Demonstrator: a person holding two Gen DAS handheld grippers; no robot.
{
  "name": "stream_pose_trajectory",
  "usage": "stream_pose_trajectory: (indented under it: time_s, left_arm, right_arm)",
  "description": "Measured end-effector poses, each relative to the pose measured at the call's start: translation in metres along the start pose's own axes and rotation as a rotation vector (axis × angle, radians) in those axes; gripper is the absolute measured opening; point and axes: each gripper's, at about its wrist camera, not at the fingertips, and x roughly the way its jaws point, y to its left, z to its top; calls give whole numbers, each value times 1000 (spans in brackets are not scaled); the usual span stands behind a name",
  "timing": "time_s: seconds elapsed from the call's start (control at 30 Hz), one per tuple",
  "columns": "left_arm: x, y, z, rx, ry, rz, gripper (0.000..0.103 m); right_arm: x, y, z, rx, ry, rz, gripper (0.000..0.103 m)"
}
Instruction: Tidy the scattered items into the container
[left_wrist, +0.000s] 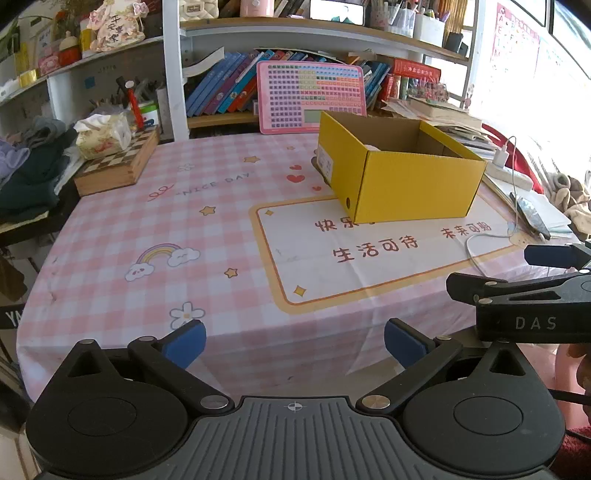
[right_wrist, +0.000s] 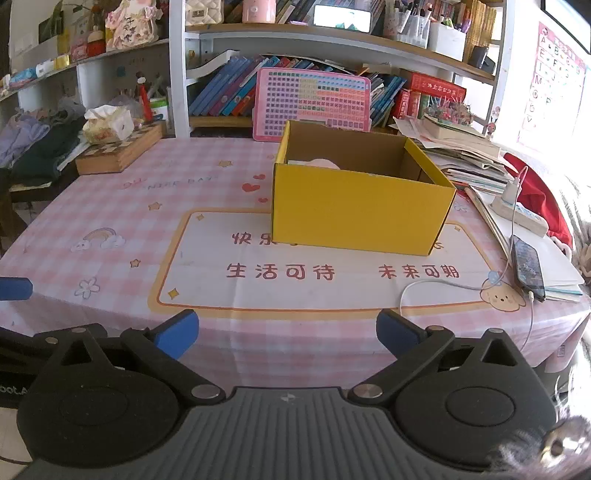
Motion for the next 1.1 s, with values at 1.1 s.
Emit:
stream_pose_trajectory:
  time_s: [1.1]
  left_arm:
    - [0, 7, 3, -69, -27, -38, 103]
  right_arm:
    - [7, -1, 1, 5, 25, 9, 103]
